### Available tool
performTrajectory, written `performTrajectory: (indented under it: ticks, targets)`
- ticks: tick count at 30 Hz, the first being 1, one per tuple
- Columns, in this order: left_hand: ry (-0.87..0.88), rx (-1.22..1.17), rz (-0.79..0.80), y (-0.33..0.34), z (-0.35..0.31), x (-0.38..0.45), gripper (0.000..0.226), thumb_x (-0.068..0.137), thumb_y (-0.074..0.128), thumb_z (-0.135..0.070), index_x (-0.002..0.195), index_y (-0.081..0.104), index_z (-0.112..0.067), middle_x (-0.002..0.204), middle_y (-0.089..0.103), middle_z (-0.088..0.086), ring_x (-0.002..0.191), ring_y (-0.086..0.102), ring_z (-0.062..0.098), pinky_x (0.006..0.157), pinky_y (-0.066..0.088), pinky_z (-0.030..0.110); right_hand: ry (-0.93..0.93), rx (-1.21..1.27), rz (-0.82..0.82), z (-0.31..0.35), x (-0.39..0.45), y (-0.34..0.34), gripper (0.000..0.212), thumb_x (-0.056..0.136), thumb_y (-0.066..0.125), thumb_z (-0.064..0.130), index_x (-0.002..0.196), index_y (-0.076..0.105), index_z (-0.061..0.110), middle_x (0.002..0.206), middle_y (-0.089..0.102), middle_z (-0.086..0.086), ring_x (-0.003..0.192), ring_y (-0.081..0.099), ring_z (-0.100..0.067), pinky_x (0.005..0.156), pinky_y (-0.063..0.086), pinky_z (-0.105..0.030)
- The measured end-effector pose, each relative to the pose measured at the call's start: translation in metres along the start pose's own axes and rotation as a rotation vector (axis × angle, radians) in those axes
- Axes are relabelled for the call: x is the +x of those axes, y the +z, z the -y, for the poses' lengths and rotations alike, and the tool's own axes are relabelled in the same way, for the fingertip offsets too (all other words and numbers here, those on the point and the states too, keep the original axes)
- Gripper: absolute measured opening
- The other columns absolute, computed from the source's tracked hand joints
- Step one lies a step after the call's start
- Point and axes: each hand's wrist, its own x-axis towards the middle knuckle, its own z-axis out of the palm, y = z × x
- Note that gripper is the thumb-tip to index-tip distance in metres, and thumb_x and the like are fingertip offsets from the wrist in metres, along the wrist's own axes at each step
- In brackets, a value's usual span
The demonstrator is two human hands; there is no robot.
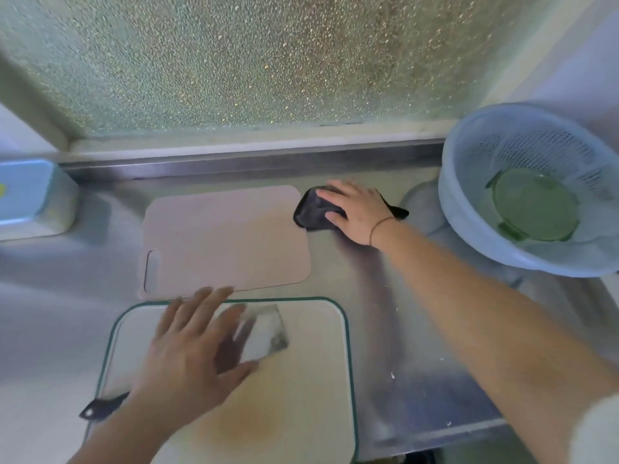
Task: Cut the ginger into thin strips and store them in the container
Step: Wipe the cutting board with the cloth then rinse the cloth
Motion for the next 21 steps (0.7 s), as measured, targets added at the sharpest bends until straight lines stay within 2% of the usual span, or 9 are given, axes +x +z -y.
performTrajectory:
  ticks: [4, 6, 8, 10, 11, 15, 17, 19, 21]
  targets:
    - [-0.038, 0.107, 0.235, 0.011, -0.042, 0.056, 0.117, 0.052, 0.037, -0.098, 0.149, 0.042, -0.033, 0.163, 0.033, 0.003, 0.146, 0.037, 0.037, 0.116, 0.026, 0.066, -0.095, 0.013, -0.069, -0.007, -0.005, 0.019, 0.042, 0.100, 0.044, 0.029, 0.142, 0.045, 0.035, 0.153, 0.037, 0.006, 0.144, 0.025, -0.024, 0.111, 0.023, -0.049]
    - [-0.093, 0.157, 0.317, 0.020, -0.049, 0.067, 0.126, 0.046, 0.033, -0.100, 0.156, 0.026, -0.038, 0.168, 0.019, -0.001, 0.152, 0.024, 0.033, 0.119, 0.013, 0.065, -0.143, 0.067, -0.076, -0.007, -0.023, 0.023, 0.039, 0.097, 0.049, 0.021, 0.134, 0.055, 0.031, 0.147, 0.046, 0.003, 0.140, 0.033, -0.028, 0.110, 0.028, -0.053]
    - [-0.126, 0.185, 0.326, 0.024, -0.051, 0.069, 0.125, 0.046, 0.049, -0.099, 0.154, 0.029, -0.038, 0.167, 0.023, -0.002, 0.151, 0.026, 0.032, 0.117, 0.016, 0.066, -0.222, 0.108, -0.147, -0.004, -0.059, 0.029, 0.035, 0.090, 0.055, 0.011, 0.121, 0.066, 0.024, 0.133, 0.060, -0.002, 0.127, 0.049, -0.033, 0.103, 0.041, -0.054]
    - [-0.152, 0.188, 0.325, 0.025, -0.053, 0.070, 0.121, 0.048, 0.063, -0.094, 0.152, 0.033, -0.039, 0.166, 0.025, -0.003, 0.150, 0.027, 0.032, 0.115, 0.020, 0.067, -0.269, 0.136, -0.226, -0.002, -0.111, 0.035, 0.034, 0.082, 0.053, 0.011, 0.108, 0.071, 0.021, 0.119, 0.067, -0.002, 0.112, 0.059, -0.033, 0.098, 0.049, -0.046]
    - [-0.162, 0.187, 0.328, 0.025, -0.055, 0.070, 0.119, 0.052, 0.065, -0.092, 0.153, 0.030, -0.040, 0.167, 0.020, -0.004, 0.152, 0.023, 0.031, 0.116, 0.019, 0.066, -0.278, 0.138, -0.220, -0.001, -0.137, 0.037, 0.035, 0.080, 0.049, 0.013, 0.106, 0.072, 0.021, 0.117, 0.067, 0.000, 0.109, 0.060, -0.031, 0.098, 0.048, -0.041]
    - [-0.200, 0.196, 0.366, 0.021, -0.065, 0.071, 0.115, 0.067, 0.065, -0.085, 0.157, 0.010, -0.040, 0.169, -0.003, -0.006, 0.156, 0.002, 0.028, 0.119, 0.009, 0.063, -0.330, 0.131, -0.084, 0.001, -0.226, 0.039, 0.038, 0.074, 0.045, 0.018, 0.099, 0.074, 0.026, 0.114, 0.068, 0.007, 0.111, 0.053, -0.021, 0.104, 0.037, -0.032]
    - [-0.199, 0.198, 0.397, 0.018, -0.072, 0.072, 0.109, 0.076, 0.063, -0.078, 0.157, 0.003, -0.037, 0.169, -0.011, -0.002, 0.155, -0.007, 0.032, 0.120, 0.005, 0.065, -0.331, 0.152, -0.076, -0.002, -0.238, 0.031, 0.037, 0.073, 0.046, 0.020, 0.096, 0.074, 0.029, 0.111, 0.069, 0.010, 0.108, 0.056, -0.017, 0.098, 0.045, -0.031]
    - [-0.124, 0.195, 0.383, 0.022, -0.085, 0.068, 0.100, 0.085, 0.058, -0.070, 0.158, 0.002, -0.033, 0.168, -0.013, 0.001, 0.154, -0.015, 0.035, 0.119, -0.001, 0.069, -0.246, 0.305, -0.184, -0.003, -0.218, 0.011, 0.040, 0.076, 0.045, 0.014, 0.101, 0.074, 0.027, 0.113, 0.069, 0.007, 0.107, 0.056, -0.015, 0.094, 0.048, -0.027]
    - [-0.059, 0.138, 0.314, 0.027, -0.102, 0.064, 0.096, 0.081, 0.045, -0.076, 0.159, 0.010, -0.031, 0.170, -0.004, 0.002, 0.155, -0.011, 0.035, 0.117, -0.004, 0.072, -0.169, 0.388, -0.321, -0.006, -0.166, -0.013, 0.043, 0.078, 0.047, 0.002, 0.108, 0.073, 0.018, 0.116, 0.068, -0.005, 0.108, 0.055, -0.021, 0.102, 0.039, -0.026]
